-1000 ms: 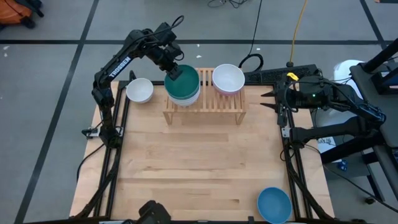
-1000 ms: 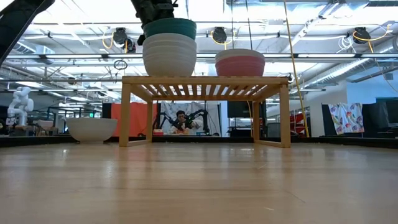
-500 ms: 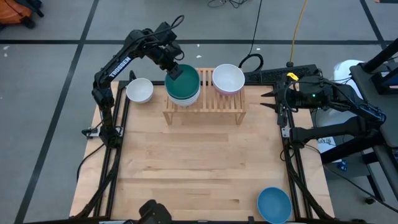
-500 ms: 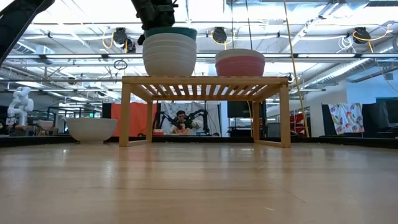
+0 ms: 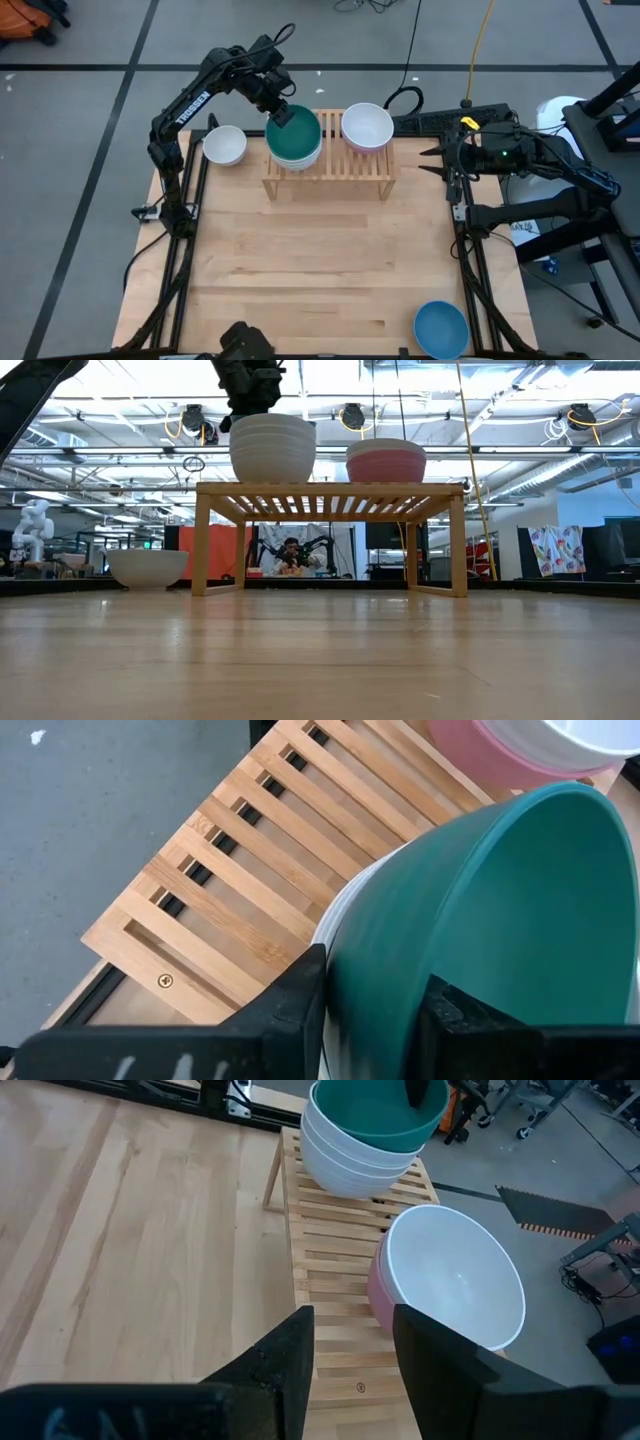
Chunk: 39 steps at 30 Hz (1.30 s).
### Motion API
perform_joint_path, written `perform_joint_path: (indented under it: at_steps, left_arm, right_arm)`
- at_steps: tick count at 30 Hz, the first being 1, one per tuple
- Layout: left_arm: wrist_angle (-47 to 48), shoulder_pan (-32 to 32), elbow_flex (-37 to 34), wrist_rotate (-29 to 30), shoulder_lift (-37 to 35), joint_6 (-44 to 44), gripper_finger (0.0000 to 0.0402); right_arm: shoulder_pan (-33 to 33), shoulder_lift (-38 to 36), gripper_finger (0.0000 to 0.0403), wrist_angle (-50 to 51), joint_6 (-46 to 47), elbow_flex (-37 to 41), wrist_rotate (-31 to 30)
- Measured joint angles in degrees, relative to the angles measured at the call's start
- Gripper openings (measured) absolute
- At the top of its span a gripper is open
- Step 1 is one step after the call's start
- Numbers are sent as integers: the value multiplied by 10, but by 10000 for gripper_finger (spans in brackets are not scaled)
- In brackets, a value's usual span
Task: Place and stack bowls onto a shelf
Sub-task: Stack the green bowl on top of the white bowl on the shelf
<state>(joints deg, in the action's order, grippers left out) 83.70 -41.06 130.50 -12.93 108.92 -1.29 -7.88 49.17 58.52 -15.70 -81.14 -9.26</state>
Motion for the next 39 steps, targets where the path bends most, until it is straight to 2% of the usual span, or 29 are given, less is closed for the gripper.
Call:
perform_joint_path:
  at_steps: [15, 22, 39]
  left_arm:
    - [3, 0, 1, 0, -26, -15, 88]
    - [34, 7, 1, -12, -24, -13, 88]
    - [10, 12, 0, 6, -21, -20, 88]
  right_arm:
    - [0, 0, 132, 0, 1, 0, 0]
    - [0, 0, 132, 0, 1, 0, 0]
    - [0, 0, 132, 0, 0, 0, 0]
